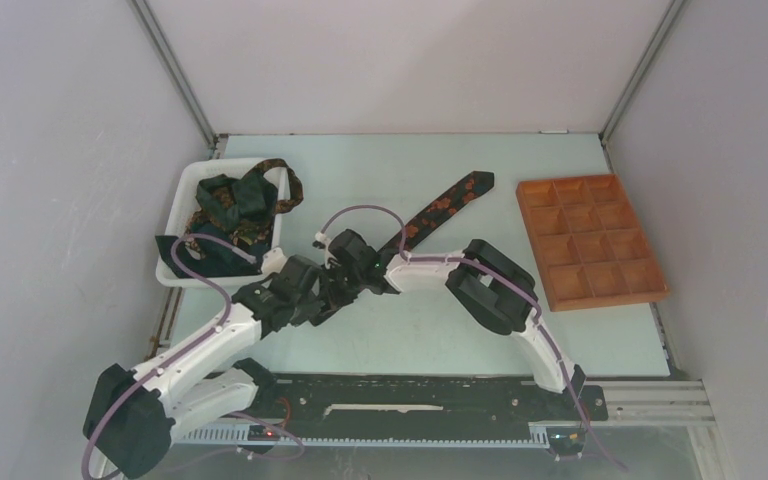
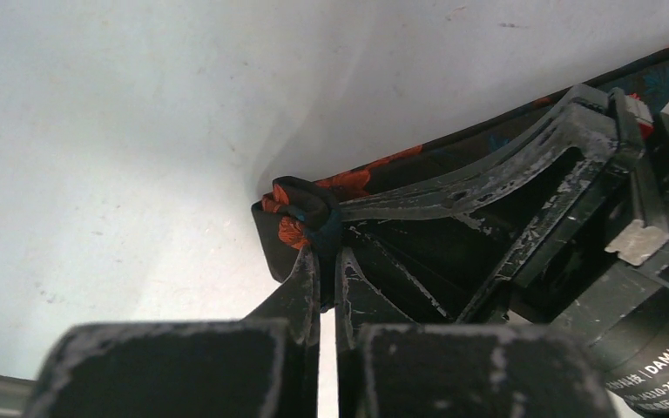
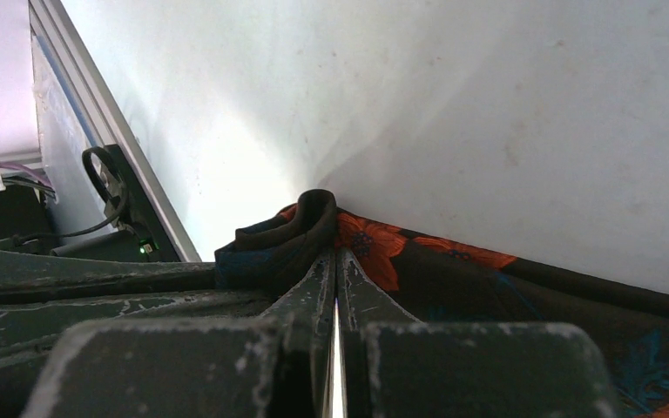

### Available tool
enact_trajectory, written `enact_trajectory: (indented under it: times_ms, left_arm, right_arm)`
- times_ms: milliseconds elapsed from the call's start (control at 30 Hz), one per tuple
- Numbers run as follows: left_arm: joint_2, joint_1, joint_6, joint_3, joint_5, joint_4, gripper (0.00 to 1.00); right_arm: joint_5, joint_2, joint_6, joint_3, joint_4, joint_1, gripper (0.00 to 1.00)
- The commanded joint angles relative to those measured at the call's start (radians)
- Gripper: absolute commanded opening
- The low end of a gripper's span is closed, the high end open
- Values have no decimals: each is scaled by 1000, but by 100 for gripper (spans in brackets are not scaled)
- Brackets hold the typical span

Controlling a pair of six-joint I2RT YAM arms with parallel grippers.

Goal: Roll the ties
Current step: Roll the tie at the center of the board.

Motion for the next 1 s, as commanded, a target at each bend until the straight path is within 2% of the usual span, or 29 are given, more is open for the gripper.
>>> enact_trajectory:
  times_ms: [0, 800, 900, 967]
  left_arm:
    - [48, 1, 35, 48, 11, 69, 0]
    - [197, 1, 39, 48, 24, 162, 0]
    - [222, 1, 45, 52, 25, 170, 10]
    - [231, 1, 46, 49, 25, 182, 28]
  right_arm:
    - [-18, -31, 13, -22, 56, -17, 0]
    - [9, -172, 2, -140, -23, -128, 0]
    - [6, -176, 0, -146, -18, -130, 0]
    - [1, -177, -2, -145, -14, -132, 0]
